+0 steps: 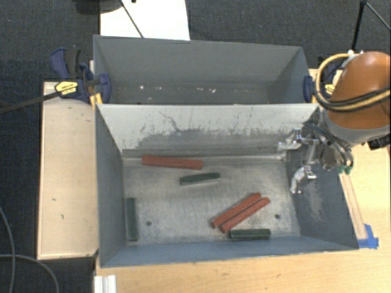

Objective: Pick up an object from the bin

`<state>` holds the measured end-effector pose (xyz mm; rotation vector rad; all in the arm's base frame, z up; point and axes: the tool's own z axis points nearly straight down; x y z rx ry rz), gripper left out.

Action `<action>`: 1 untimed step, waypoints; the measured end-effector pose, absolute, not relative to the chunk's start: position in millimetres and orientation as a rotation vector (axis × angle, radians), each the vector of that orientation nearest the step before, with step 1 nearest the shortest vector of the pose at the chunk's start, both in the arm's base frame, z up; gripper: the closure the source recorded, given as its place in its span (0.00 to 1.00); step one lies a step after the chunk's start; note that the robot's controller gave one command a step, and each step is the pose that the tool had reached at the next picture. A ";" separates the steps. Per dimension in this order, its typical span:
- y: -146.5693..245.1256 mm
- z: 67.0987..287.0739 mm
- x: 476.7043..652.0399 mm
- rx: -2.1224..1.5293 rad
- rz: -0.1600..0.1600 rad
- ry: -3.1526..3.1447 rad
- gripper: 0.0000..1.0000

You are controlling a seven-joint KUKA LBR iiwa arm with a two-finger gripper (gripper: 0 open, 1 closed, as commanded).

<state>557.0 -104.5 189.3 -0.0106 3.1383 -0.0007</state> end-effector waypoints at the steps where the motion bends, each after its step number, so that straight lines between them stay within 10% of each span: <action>1: -104.6 189.3 557.0 -0.011 -0.001 3.138 0.00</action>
Offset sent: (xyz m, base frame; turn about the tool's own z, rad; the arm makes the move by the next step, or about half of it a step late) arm -0.0305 0.0290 -0.1119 -0.1013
